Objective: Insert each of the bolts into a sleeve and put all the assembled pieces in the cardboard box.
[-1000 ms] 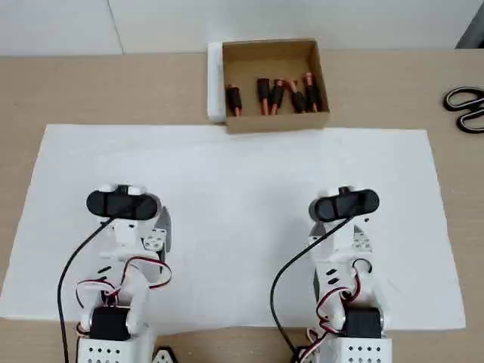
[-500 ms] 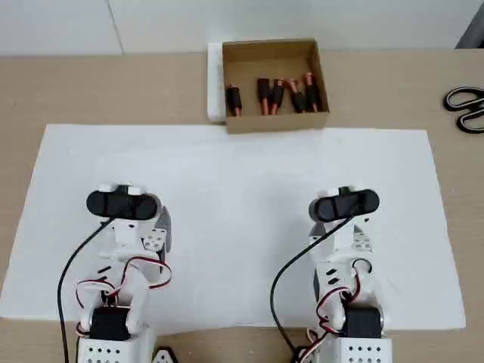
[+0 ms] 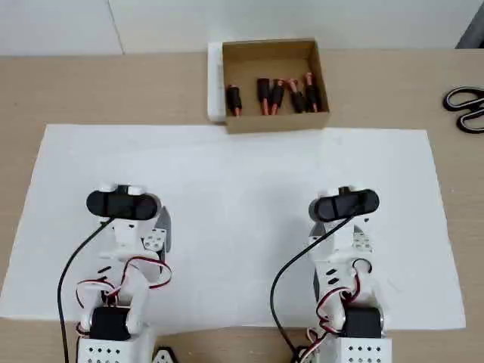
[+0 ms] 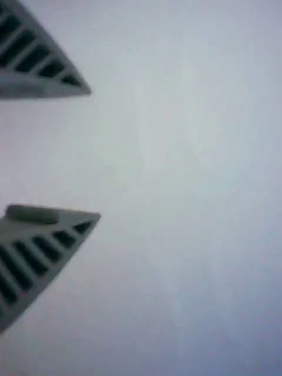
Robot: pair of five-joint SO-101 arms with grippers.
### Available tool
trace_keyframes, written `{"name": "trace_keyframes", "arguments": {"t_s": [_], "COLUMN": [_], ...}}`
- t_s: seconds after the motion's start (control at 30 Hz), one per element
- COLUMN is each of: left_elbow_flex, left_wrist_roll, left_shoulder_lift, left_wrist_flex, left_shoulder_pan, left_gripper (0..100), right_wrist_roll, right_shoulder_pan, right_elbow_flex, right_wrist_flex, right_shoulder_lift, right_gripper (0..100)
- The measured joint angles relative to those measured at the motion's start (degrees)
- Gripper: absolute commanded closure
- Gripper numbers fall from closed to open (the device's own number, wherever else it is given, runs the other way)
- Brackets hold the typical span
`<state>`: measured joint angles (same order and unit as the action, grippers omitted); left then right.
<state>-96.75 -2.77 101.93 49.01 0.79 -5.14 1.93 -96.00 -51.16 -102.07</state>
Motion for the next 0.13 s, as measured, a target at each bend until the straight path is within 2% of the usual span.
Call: {"name": "trace_keyframes", "arguments": {"t_s": [0.13], "left_elbow_flex": [0.00], "left_wrist_roll": [0.00], "left_shoulder_lift": [0.00], "left_wrist_flex": [0.00], "left_shoulder_pan": [0.00], "left_gripper": [88], "right_wrist_roll": [0.00], "right_shoulder_pan": [0.00], "right_elbow_flex": [0.00], "right_wrist_flex": [0.00], "right_shoulder_lift": [0.00], "right_gripper": [87.2]}}
